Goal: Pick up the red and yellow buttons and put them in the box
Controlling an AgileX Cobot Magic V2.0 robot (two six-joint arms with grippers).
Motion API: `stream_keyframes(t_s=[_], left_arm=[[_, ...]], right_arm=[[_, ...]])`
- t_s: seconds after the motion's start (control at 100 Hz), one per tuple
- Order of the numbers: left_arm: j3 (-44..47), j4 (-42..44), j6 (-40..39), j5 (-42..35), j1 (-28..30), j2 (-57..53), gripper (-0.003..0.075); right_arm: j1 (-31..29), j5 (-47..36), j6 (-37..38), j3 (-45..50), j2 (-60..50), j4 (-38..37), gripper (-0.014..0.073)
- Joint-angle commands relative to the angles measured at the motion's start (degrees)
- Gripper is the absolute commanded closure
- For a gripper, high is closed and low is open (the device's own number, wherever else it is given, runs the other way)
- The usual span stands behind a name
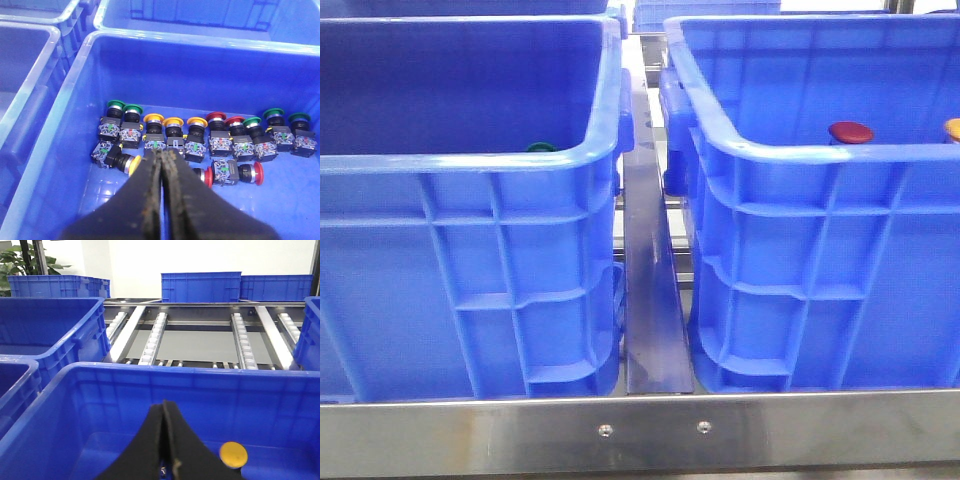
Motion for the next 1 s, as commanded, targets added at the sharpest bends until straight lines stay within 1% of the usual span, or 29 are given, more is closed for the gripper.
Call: stream_keyframes(t_s=[0.0, 0.61, 0.77, 0.84, 0.94, 0.99], left_arm=[[-1.3, 1.1, -0.5, -4.3, 0.2, 0.2, 0.0741], [-1.3, 1.1, -0.5, -4.3, 0.2, 0.2, 0.0741], [-1.3, 1.2, -0.2, -6.4, 0.2, 0.2, 0.0741], [-0.7, -0.7, 3.9, -9.3, 0.3, -0.7, 0.0741], [2.0, -7.2, 15.4, -16.5, 0.9, -3.7, 0.0741], [4.3, -10.6, 19.9, -20.5, 2.0, -5.5, 0.0741]], right_arm=[[0.0, 2.0, 0.2, -1.5, -0.3, 4.3, 0.0663], [0.0, 2.0, 0.2, -1.5, -0.3, 4.3, 0.0663], [0.0, 2.0, 0.2, -1.5, -0.3, 4.3, 0.0663], [0.0, 2.0, 0.2, -1.5, -0.3, 4.3, 0.0663], [0.0, 2.0, 0.2, -1.5, -0.3, 4.3, 0.0663], [0.0, 2.0, 0.2, -1.5, -0.3, 4.3, 0.0663]])
